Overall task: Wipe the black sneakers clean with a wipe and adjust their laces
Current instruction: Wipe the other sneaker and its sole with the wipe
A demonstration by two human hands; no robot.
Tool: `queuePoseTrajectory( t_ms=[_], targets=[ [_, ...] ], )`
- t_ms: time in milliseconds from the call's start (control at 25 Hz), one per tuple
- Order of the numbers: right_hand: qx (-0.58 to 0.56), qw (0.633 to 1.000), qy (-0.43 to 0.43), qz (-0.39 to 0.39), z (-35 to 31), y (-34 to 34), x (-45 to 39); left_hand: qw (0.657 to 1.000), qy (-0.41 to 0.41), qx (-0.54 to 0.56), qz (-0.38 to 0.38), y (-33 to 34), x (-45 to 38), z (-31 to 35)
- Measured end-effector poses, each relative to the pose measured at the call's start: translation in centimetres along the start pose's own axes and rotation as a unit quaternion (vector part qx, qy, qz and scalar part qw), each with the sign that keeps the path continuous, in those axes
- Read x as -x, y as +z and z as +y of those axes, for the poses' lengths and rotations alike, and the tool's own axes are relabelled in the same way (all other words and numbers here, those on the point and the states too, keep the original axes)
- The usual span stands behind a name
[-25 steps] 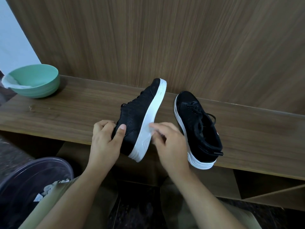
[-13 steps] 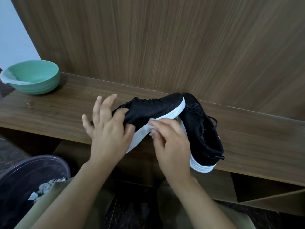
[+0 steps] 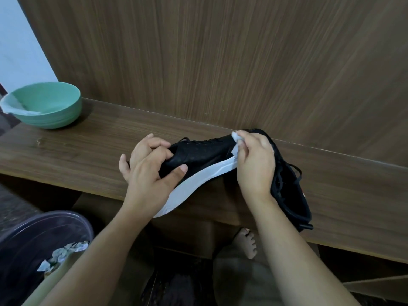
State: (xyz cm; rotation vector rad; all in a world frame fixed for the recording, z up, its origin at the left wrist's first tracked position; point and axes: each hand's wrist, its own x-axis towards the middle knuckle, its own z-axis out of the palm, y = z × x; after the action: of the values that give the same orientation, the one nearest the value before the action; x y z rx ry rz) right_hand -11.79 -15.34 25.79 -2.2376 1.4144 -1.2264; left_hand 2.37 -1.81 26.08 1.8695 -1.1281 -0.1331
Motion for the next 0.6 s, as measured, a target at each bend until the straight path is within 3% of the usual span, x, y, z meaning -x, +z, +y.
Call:
queuePoseTrajectory(
  t_ms=[120, 240, 320, 400, 520, 600],
  targets=[
    [-0.028, 0.994, -0.101, 0.009, -2.1, -0.3, 1.7, 0.994, -0.032, 0.102, -0.002, -0.6, -0.4, -0.8],
    [-0.045, 0.958, -0.279, -0.047, -5.2, -0.1, 5.2, 0.983, -0.033, 0.181, -0.002, -1.1, -0.3, -1.3],
    [-0.021, 0.938, -0.343, -0.048, -5.4, -0.4, 5.3, 0.974, -0.048, 0.219, -0.005, -1.4, -0.1, -1.2],
    [0.004, 0.948, -0.317, -0.023, -4.0, -1.4, 3.9, 0.966, -0.071, 0.248, -0.006, -1.5, -0.2, -1.1],
    [0.054, 0.982, -0.175, 0.038, -0.8, -3.9, 1.7, 0.957, -0.089, 0.277, 0.003, -1.5, -0.4, -1.2],
    [0.075, 0.987, -0.128, 0.062, 0.0, -4.8, 1.9, 0.956, -0.091, 0.279, 0.005, -1.5, -0.3, -1.0]
  ],
)
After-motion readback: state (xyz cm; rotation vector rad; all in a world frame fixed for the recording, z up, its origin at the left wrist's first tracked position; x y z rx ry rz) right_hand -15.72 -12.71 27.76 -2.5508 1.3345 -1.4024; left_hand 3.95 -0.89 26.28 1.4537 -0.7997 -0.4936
